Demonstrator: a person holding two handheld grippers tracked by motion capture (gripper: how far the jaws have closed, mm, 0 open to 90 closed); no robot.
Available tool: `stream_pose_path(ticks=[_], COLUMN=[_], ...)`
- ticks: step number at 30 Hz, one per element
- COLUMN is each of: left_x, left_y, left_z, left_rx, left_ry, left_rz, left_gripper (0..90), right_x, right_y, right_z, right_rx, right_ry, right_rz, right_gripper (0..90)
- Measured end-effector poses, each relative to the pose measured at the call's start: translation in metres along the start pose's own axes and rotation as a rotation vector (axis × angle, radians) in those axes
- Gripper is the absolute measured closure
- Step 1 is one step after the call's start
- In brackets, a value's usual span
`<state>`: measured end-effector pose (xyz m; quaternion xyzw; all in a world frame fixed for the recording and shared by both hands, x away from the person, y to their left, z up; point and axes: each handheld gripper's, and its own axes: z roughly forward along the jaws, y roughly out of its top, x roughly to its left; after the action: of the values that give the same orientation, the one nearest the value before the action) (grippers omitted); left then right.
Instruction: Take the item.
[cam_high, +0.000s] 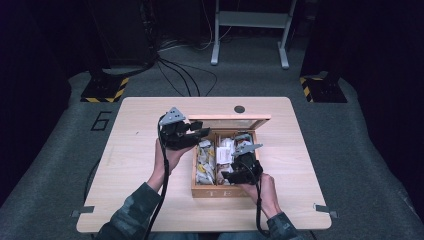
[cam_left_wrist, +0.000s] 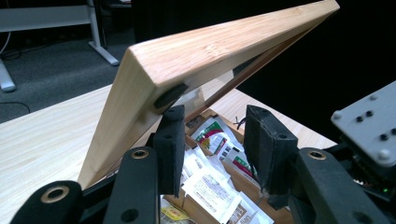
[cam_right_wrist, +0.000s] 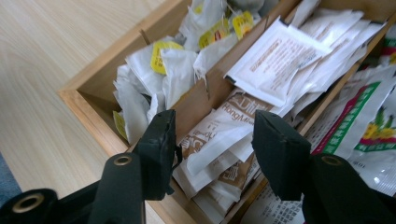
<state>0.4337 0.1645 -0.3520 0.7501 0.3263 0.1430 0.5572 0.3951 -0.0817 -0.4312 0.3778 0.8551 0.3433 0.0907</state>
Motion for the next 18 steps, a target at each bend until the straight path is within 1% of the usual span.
stream_pose_path(ticks=[2, 4, 6, 8, 9, 10, 12, 13, 14, 15, 16, 17, 18], left_x=[0.000, 0.000, 0.000, 0.000, 0.000, 0.000, 0.000, 0.000, 0.000, 0.000, 0.000, 0.000, 0.000], left_y=[0.000, 0.000, 0.000, 0.000, 0.000, 0.000, 0.000, 0.000, 0.000, 0.000, 0.000, 0.000, 0.000], left_z=[0.000, 0.000, 0.000, 0.000, 0.000, 0.000, 0.000, 0.000, 0.000, 0.000, 0.000, 0.000, 0.000], left_rx=[0.001, 0.002, 0.003, 0.004, 0.004, 0.002, 0.001, 0.000, 0.000, 0.000, 0.000, 0.000, 0.000], left_ry=[-0.001, 0.000, 0.000, -0.001, -0.001, 0.000, 0.003, 0.003, 0.003, 0.003, 0.003, 0.004, 0.004], left_rz=[0.000, 0.001, 0.003, 0.006, 0.006, 0.010, 0.013, 0.012, 0.011, 0.012, 0.012, 0.013, 0.013], left_gripper=[58.0, 58.1, 58.1, 58.1, 58.0, 58.0, 58.0, 58.0, 58.0, 58.0, 58.0, 58.0, 58.0], right_x=[0.001, 0.002, 0.003, 0.004, 0.002, 0.002, 0.003, 0.003, 0.003, 0.004, 0.004, 0.005, 0.006], right_y=[-0.001, -0.002, -0.003, -0.004, -0.005, -0.005, -0.006, -0.006, -0.007, -0.007, -0.006, -0.006, -0.006], right_z=[0.004, 0.007, 0.009, 0.011, 0.011, 0.011, 0.012, 0.012, 0.013, 0.013, 0.014, 0.015, 0.016], right_rx=[0.012, 0.032, 0.046, 0.051, 0.054, 0.053, 0.061, 0.068, 0.072, 0.073, 0.076, 0.082, 0.087], right_ry=[0.023, 0.026, 0.005, -0.002, -0.007, -0.009, -0.006, 0.002, -0.006, -0.002, -0.012, -0.014, -0.003], right_rz=[0.023, 0.032, 0.032, 0.061, 0.050, 0.056, 0.084, 0.090, 0.082, 0.093, 0.086, 0.090, 0.092], right_gripper=[51.6, 53.1, 53.9, 53.9, 54.5, 55.1, 56.3, 57.6, 58.2, 58.1, 58.1, 58.1, 58.5])
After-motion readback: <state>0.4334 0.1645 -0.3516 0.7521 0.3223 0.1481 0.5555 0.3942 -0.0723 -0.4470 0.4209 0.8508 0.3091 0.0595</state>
